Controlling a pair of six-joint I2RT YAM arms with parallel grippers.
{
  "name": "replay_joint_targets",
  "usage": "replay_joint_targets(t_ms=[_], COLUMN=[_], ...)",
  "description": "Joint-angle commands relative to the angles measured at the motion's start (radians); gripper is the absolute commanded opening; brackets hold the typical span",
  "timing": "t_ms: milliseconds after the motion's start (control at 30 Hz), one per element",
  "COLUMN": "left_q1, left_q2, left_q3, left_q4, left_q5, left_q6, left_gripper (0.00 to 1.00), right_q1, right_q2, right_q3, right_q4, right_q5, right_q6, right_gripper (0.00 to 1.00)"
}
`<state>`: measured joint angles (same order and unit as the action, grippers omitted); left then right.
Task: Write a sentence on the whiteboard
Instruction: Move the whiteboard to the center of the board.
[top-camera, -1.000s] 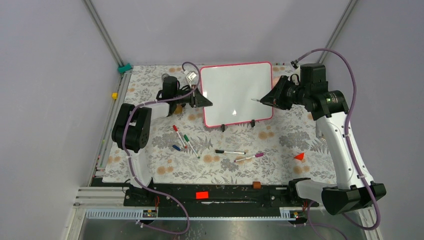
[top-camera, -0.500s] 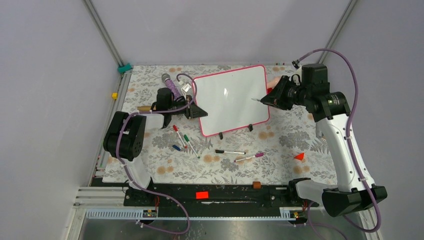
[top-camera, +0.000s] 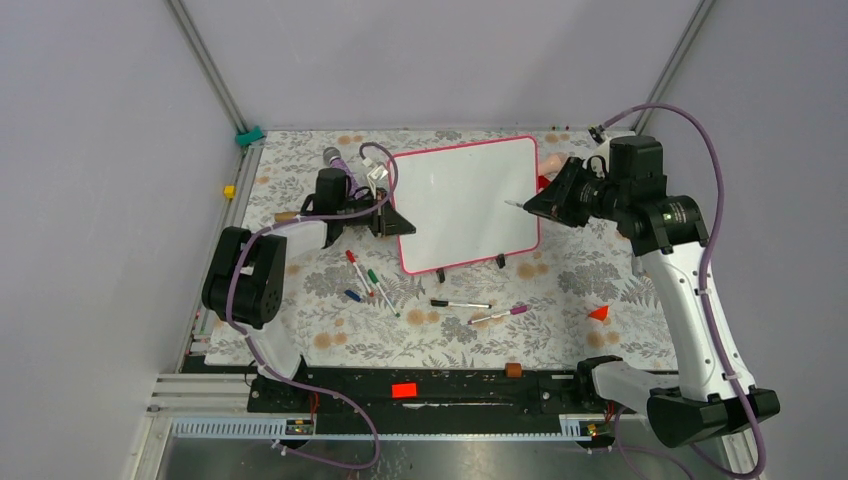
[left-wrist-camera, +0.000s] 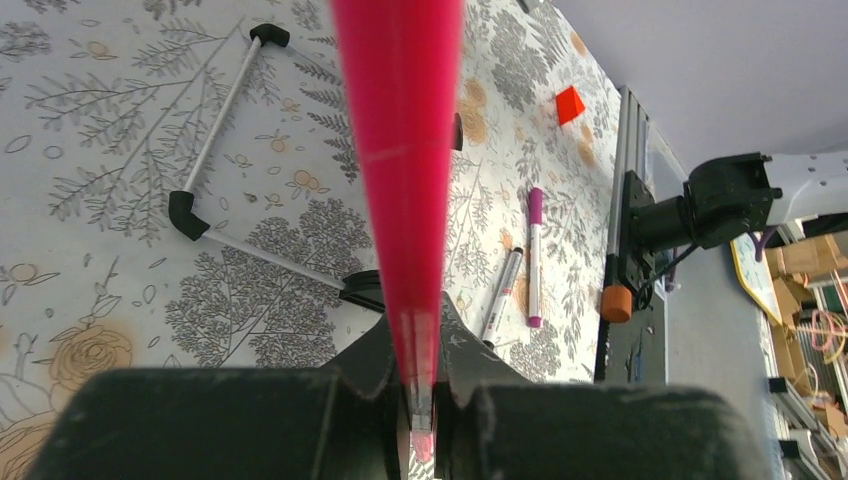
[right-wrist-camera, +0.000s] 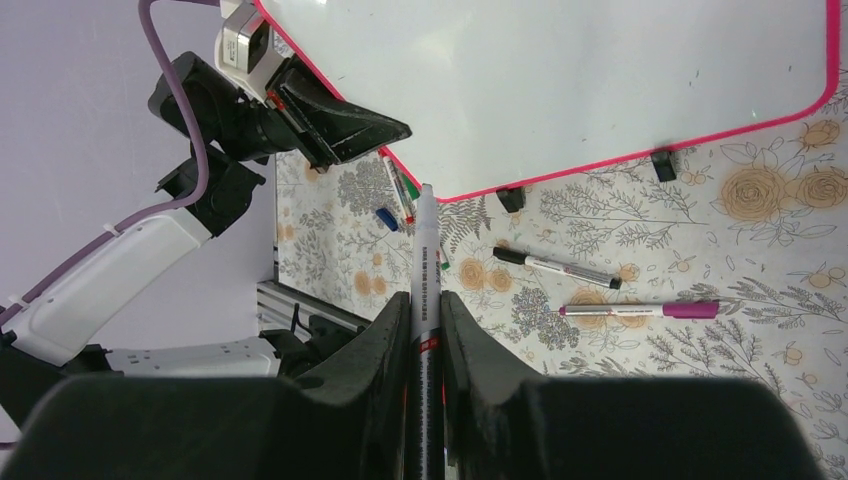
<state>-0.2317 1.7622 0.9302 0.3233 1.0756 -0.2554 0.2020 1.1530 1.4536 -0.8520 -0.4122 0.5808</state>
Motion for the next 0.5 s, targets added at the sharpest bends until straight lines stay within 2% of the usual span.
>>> replay_joint_targets(t_ms=[0,100,133,233,267,467], left_q1=[-0.050,-0.065,-0.070,-0.082,-0.084,-0.084], left_q2=[0.007,0.006,0.006,-0.006,-0.008,-0.021], left_q3=[0.001,0.003,0.004,0.010,0.016,0.030], left_q4=[-0.338,-0.389,-0.393,-0.391,-0.388,-0.371], left_q5=[0.041,0.022,0.006,-0.039,-0.052,-0.087], left_q6=[0.215,0.249,0.268,0.262,0.260,0.213], left_gripper=[0.00,0.00,0.05,0.41,0.47,0.60], right_q1=[0.008,0.007,0.007,0.009,0.008,0.011], right_q2=[-0.035,-0.044,-0.049,-0.058,-0.062,-0.073], right_q3=[-0.007,-0.007,-0.010,-0.017,-0.020,-0.028], right_q4=[0.009,0.005,0.004,0.000,0.000,0.001], right_q5=[0.000,0.004,0.003,0.002,0.002,-0.004], right_q6=[0.000,-0.001,-0.001,-0.002,-0.001,0.001], right_gripper=[0.00,0.00,0.00,0.00,0.00,0.00])
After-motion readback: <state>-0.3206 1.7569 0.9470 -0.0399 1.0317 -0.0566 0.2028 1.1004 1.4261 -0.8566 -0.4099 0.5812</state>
